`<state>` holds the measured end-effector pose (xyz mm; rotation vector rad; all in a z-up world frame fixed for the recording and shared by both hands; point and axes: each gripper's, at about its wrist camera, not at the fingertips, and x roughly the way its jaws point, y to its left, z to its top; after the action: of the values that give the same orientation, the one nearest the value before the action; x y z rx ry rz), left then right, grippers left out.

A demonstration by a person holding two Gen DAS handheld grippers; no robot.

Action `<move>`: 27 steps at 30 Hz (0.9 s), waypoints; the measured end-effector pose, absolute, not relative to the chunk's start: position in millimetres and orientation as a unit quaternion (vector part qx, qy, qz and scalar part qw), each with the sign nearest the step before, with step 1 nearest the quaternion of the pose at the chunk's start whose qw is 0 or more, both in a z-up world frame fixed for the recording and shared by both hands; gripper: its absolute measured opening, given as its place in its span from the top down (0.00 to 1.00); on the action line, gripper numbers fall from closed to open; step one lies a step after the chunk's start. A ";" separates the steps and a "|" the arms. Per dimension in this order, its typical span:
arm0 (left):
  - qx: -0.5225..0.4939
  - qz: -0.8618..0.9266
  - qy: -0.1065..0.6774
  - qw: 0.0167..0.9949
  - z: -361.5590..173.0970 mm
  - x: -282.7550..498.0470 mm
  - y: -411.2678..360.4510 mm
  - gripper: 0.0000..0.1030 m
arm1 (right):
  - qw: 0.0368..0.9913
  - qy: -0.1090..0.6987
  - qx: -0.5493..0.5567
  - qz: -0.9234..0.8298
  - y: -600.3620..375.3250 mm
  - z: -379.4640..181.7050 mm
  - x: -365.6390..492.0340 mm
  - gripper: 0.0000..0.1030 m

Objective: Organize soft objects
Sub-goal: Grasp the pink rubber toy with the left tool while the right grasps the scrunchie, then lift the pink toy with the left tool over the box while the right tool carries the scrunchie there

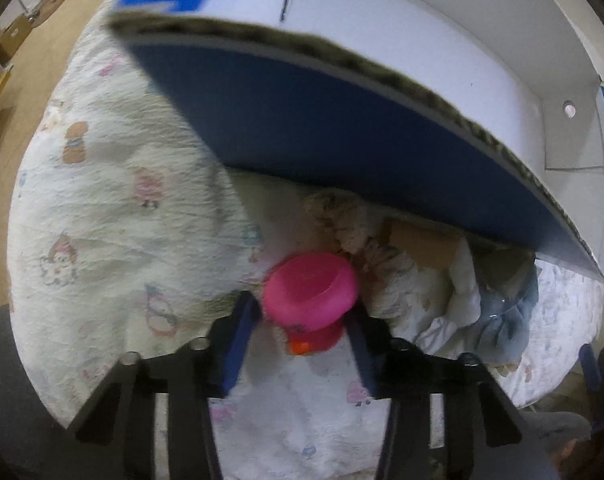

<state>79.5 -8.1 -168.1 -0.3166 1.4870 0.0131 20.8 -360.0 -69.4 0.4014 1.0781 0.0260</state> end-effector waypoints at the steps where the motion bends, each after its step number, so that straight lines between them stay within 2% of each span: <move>1: -0.141 0.006 0.673 0.726 -168.2 78.9 -10.5 0.65 | 0.829 0.520 0.203 0.010 -364.5 -75.2 21.4 0.00; 3: -0.137 0.006 0.670 0.729 -166.7 80.7 -17.4 0.66 | 0.804 0.543 0.244 0.009 -374.9 -89.9 22.5 0.00; 4: -0.133 0.006 0.670 0.730 -163.7 80.5 -19.5 0.66 | 0.791 0.553 0.261 0.009 -378.2 -97.2 22.2 0.03; 7: -0.124 0.007 0.666 0.735 -153.6 75.3 -20.0 0.66 | 0.762 0.581 0.286 0.011 -381.1 -116.3 23.5 0.26; 11: -0.097 0.015 0.649 0.754 -136.1 59.1 -31.8 0.66 | 0.746 0.607 0.275 0.004 -373.9 -132.9 26.4 0.28; 15: -0.082 0.014 0.645 0.759 -131.3 45.5 -40.4 0.66 | 0.739 0.620 0.262 -0.002 -366.8 -143.1 32.6 0.45; 17: -0.080 0.016 0.642 0.762 -128.4 44.4 -35.7 0.66 | 0.734 0.629 0.257 -0.005 -363.2 -149.5 34.9 0.49; 20: -0.074 0.017 0.631 0.772 -123.2 40.0 -42.4 0.66 | 0.733 0.635 0.244 0.001 -357.4 -152.5 36.3 0.62; 22: -0.068 0.015 0.624 0.778 -118.2 37.6 -47.6 0.66 | 0.740 0.632 0.232 0.009 -354.7 -149.8 39.2 0.89; 23: -0.066 0.013 0.622 0.780 -115.2 34.7 -46.3 0.66 | 0.745 0.627 0.227 0.011 -354.5 -146.3 38.4 0.94; 27: -0.063 0.010 0.615 0.786 -102.8 29.1 -42.9 0.66 | 0.776 0.584 0.237 0.015 -361.8 -119.7 30.4 0.94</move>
<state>29.1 -42.9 -102.8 -0.1350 1.3262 0.0213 30.4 -361.8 -119.7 0.5118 1.2647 0.0318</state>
